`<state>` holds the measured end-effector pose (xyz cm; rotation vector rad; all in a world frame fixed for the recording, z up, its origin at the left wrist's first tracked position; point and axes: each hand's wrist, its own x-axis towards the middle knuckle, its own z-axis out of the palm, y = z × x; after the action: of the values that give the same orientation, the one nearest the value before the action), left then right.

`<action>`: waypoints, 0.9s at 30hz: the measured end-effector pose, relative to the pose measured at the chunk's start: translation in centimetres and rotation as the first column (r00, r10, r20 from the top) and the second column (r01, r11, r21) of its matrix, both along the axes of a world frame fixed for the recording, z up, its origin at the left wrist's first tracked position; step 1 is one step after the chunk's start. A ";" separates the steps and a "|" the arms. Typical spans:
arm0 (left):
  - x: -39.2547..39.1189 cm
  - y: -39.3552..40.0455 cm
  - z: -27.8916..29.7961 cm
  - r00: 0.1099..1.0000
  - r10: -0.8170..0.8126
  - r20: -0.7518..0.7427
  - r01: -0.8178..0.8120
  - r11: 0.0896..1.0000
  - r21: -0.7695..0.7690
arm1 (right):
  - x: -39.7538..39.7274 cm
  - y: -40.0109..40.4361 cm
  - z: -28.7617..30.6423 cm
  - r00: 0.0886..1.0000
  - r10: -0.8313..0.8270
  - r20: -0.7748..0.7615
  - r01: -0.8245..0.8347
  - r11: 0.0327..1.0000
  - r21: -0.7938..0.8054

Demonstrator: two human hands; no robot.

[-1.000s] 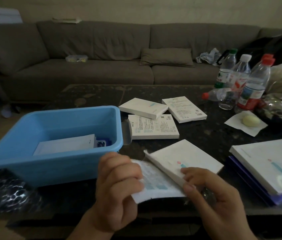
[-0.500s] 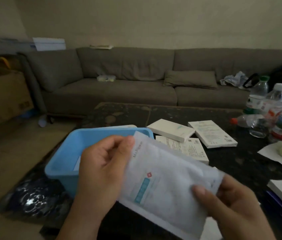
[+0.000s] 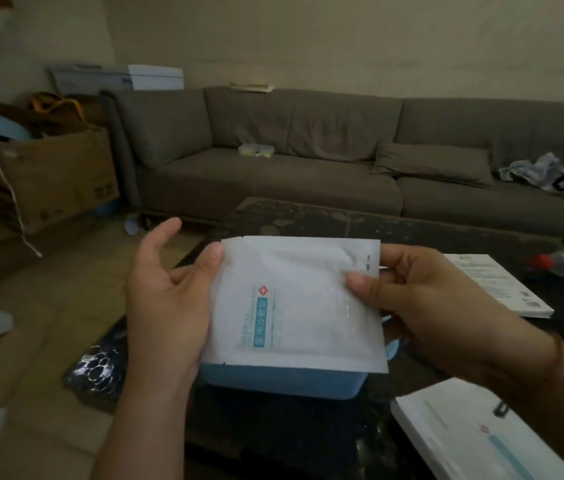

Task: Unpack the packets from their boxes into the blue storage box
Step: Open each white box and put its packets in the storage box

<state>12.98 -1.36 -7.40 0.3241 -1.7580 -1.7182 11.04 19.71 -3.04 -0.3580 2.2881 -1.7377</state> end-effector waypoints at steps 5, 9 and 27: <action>-0.3 -2.5 -0.6 0.981 0.145 -0.130 -0.129 0.984 0.124 | -2.6 -2.1 -0.1 0.991 -0.042 0.124 0.049 0.997 -0.053; -0.5 -4.3 -1.2 0.977 0.169 -0.132 -0.144 0.973 0.183 | -5.3 -3.2 -0.9 0.975 -0.076 0.208 0.069 0.997 0.039; -0.6 -4.7 -1.9 0.990 0.056 -0.132 -0.027 0.976 0.215 | -7.5 -6.8 -4.1 0.959 -0.081 0.271 -0.086 0.828 0.554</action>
<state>12.42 -6.02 -9.29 0.3244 -1.4631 -1.8564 3.52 12.86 -7.10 0.0108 2.4272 -0.9467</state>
